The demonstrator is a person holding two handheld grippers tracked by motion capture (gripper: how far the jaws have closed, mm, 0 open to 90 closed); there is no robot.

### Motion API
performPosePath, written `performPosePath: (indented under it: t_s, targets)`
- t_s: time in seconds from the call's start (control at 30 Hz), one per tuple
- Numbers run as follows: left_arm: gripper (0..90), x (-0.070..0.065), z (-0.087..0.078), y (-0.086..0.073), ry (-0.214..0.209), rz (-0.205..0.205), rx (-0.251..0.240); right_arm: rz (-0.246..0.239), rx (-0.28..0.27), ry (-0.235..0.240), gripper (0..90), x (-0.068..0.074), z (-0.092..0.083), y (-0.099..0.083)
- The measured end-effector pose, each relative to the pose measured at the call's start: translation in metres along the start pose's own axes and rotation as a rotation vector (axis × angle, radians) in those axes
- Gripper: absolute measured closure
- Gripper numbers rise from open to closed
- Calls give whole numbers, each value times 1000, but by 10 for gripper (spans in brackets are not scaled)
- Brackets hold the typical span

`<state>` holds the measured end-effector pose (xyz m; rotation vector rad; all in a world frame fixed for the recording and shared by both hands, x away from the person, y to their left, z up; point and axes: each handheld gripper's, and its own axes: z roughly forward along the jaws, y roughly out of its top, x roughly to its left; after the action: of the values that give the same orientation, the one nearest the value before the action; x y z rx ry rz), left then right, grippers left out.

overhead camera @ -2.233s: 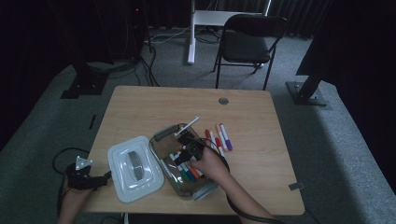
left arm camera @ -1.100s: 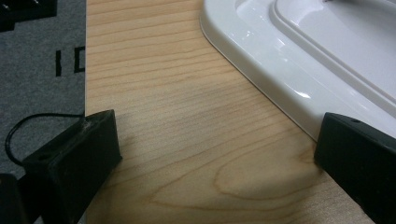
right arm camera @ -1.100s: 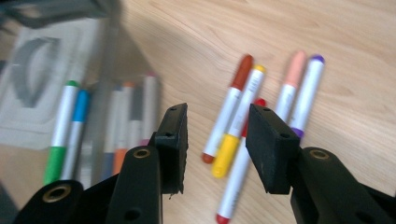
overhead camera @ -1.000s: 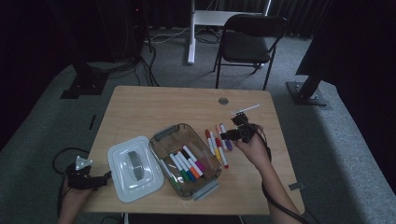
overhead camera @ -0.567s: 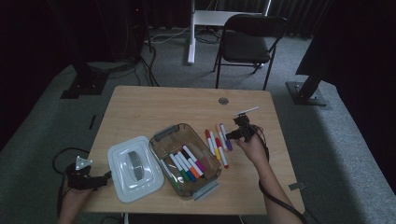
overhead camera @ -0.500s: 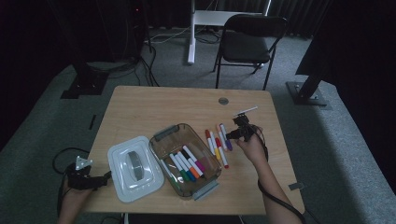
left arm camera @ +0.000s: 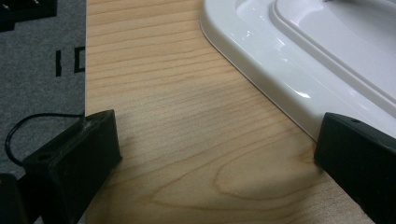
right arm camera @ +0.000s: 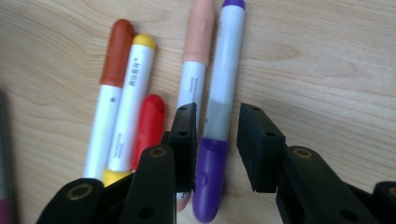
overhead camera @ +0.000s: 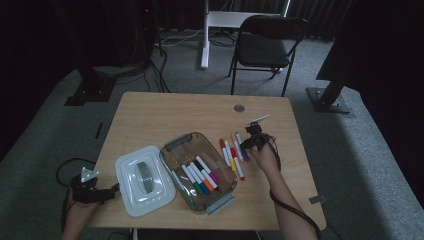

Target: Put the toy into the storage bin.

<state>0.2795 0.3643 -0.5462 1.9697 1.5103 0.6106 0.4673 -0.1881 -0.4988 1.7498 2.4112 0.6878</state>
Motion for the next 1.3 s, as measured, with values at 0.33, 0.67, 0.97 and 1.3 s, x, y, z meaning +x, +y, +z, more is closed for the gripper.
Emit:
performPosePath:
  t_s: [0.33,0.67,0.97,1.3]
  targets:
    - [6,0,0,0,0,0,0,15,21,-31,696,-3,12,3]
    - [6,0,0,0,0,0,0,68,11,-73,765,-10,9,0]
    - [6,0,0,0,0,0,0,69,-15,-33,766,-13,-16,-4]
    - [6,0,0,0,0,0,0,31,-72,21,766,1,-55,-8]
